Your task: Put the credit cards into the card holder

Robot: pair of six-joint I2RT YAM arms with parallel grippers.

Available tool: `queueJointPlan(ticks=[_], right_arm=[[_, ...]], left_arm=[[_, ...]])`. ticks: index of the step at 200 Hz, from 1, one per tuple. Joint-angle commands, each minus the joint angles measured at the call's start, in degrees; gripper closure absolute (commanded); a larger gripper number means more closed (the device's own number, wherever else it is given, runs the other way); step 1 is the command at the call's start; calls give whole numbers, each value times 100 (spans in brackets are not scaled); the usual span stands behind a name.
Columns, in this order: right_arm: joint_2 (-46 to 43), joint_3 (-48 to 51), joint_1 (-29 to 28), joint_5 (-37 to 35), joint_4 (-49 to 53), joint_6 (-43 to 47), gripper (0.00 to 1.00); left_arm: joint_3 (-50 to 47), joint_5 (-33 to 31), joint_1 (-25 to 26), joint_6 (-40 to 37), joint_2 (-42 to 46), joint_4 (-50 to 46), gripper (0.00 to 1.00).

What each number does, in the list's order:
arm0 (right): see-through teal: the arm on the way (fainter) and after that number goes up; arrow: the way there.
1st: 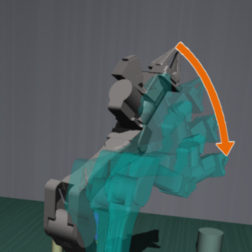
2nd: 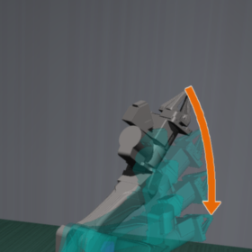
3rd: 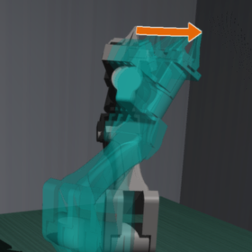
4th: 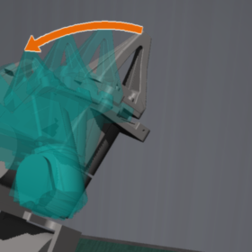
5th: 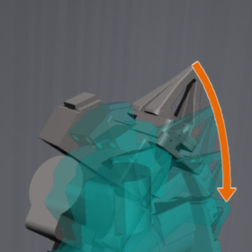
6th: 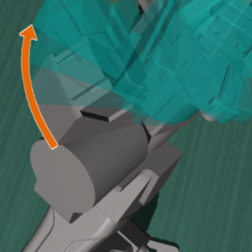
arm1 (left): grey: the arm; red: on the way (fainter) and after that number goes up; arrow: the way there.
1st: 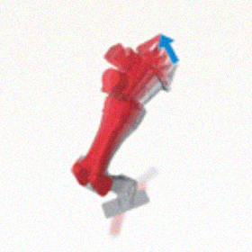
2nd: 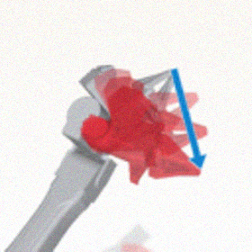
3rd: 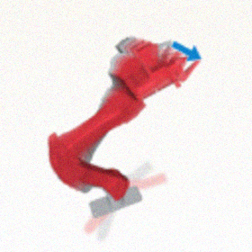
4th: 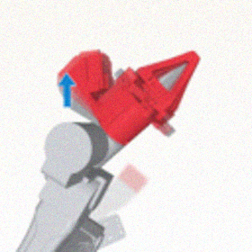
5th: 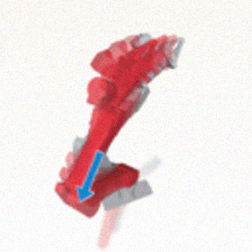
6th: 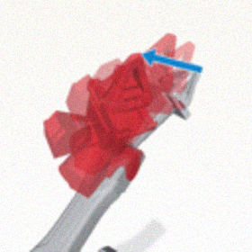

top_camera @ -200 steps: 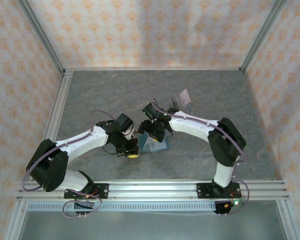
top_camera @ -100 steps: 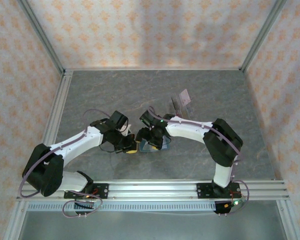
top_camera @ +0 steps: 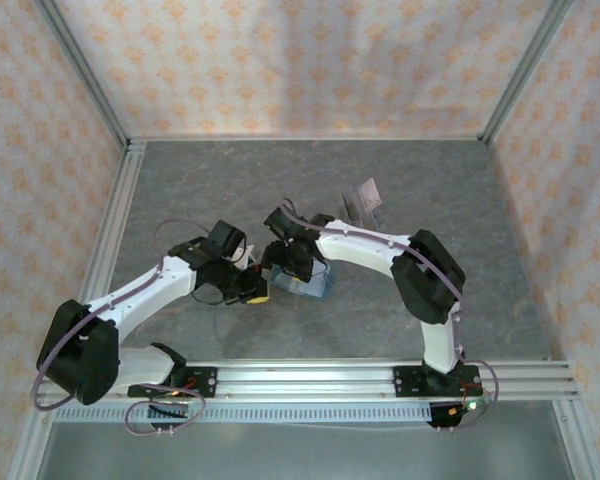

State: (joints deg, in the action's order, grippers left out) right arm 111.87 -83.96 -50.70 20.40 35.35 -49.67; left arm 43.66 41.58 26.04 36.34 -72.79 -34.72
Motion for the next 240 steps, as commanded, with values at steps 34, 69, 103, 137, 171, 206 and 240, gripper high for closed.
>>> queueJointPlan(ticks=[34,69,103,137,171,206,240], right_arm=[[688,-1193,-24,-755,1031,866,29],[853,-1554,-56,-946,1461,1008,31],[146,-690,-73,-932,1317,794,29],[-609,739,75,-593,456,339,32],[-1237,1243,136,-480,-8,226,32],[-1260,1546,366,-405,11,68,55],[-1109,1697,547,-476,-45,40,83]], left_arm=[[-210,45,-113,-8,270,-130,100],[-217,26,-142,-10,350,-205,100],[-148,-71,-203,-81,287,-246,100],[98,43,-216,-215,26,-214,100],[385,187,-159,-419,-312,-295,100],[730,228,164,-215,-697,-84,100],[1043,282,326,174,-1215,281,100]])
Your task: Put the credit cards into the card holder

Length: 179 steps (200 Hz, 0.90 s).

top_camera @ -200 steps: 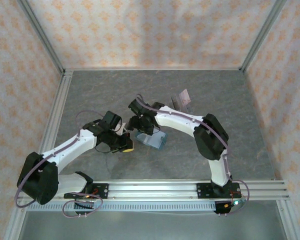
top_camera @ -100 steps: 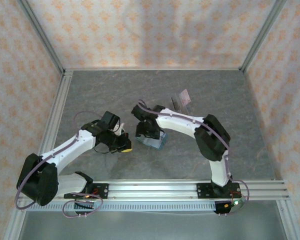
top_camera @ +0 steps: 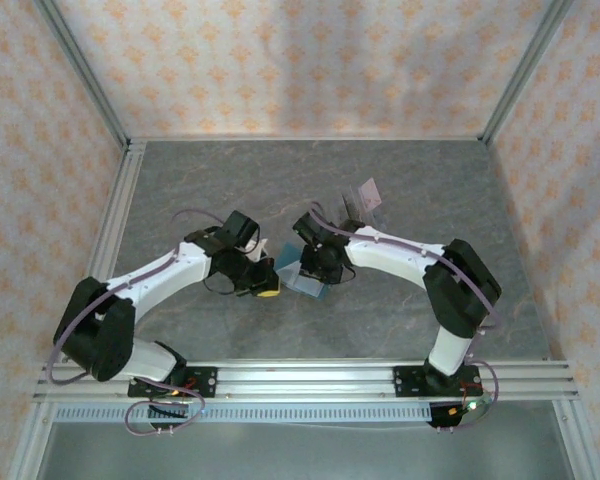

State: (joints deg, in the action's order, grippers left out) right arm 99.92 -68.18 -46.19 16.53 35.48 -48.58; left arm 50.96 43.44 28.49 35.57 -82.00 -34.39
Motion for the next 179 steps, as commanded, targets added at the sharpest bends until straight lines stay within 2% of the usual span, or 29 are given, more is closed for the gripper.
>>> queueJointPlan(ticks=[1,38,117,179], right_arm=[[92,120,99,-89,-63,-67,84],[374,60,214,-115,-39,36,95],[840,-122,260,-344,379,298,100],[957,-90,260,-383,607,532,100]], left_arm=[[325,91,93,254,-315,249,100],[637,9,157,497,-913,399,100],[1448,-235,271,547,-2194,353,100],[2451,-1477,126,506,-2621,-403,100]])
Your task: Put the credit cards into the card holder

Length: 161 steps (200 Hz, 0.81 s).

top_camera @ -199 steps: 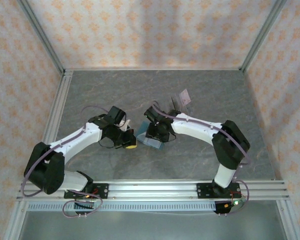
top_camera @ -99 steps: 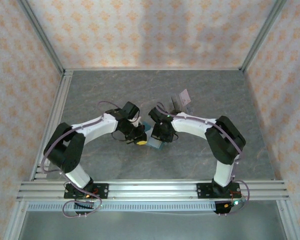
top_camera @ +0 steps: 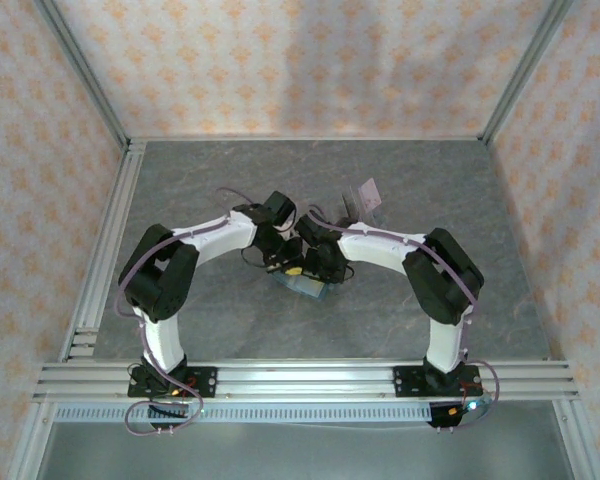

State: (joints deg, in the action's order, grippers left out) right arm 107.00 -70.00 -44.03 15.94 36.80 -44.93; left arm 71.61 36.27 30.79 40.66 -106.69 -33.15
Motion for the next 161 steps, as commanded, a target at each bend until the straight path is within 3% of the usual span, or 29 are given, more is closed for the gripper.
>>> queueJointPlan(ticks=[1,34,72,107,132,161], right_arm=[[246,96,44,-322,477,172,100],[214,-23,44,-240,512,279,100],[200,-192,44,-246,771,518,100],[10,-84,44,-178,833,715,100],[-11,-106,44,-84,829,788,99],[20,-139,44,0,810,821,99]], left_arm=[[400,-787,-110,-5,-164,-540,100],[671,-1233,-425,-34,-238,-646,100],[835,-829,-806,-752,-217,-955,100],[530,-568,-835,-1284,223,-1046,67],[221,-198,-856,-1422,573,-844,49],[195,-67,-774,-1693,594,-960,42]])
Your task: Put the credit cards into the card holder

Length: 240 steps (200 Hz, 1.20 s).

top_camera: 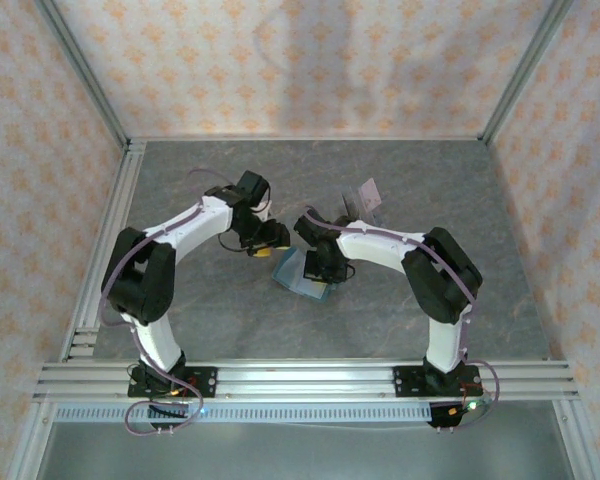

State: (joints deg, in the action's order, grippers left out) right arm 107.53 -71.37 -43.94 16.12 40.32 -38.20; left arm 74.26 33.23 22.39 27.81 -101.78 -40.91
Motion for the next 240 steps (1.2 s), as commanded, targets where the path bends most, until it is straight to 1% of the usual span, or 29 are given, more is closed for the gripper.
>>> queueJointPlan(ticks=[1,27,53,71,103,117,144,175,203,240], right_arm=[[-31,-9,35,-15,459,151,99],[-16,-39,35,47,465,213,99],[-28,-43,34,115,473,257,99],[-55,-21,31,135,494,292,99],[-100,-8,35,144,522,350,99],[-108,-14,39,162,533,386,99],[-119,-12,44,189,541,437,99],[-142,-15,50,218,579,515,99],[-230,5,53,225,635,599,99],[-352,-8,61,187,805,748,98]], left_arm=[[-69,228,69,-413,99,-191,42],[-111,94,309,-655,-93,-321,41],[-164,3,415,-582,-292,-220,45],[-184,-72,432,-523,-334,-150,51],[-244,-221,411,-482,-380,-147,66],[-284,-186,406,-457,-442,-112,69],[-357,-181,406,-410,-520,-27,71],[-448,-249,400,-368,-642,23,82],[-674,-221,431,-244,-590,198,85],[-1166,-168,552,25,-487,534,86]])
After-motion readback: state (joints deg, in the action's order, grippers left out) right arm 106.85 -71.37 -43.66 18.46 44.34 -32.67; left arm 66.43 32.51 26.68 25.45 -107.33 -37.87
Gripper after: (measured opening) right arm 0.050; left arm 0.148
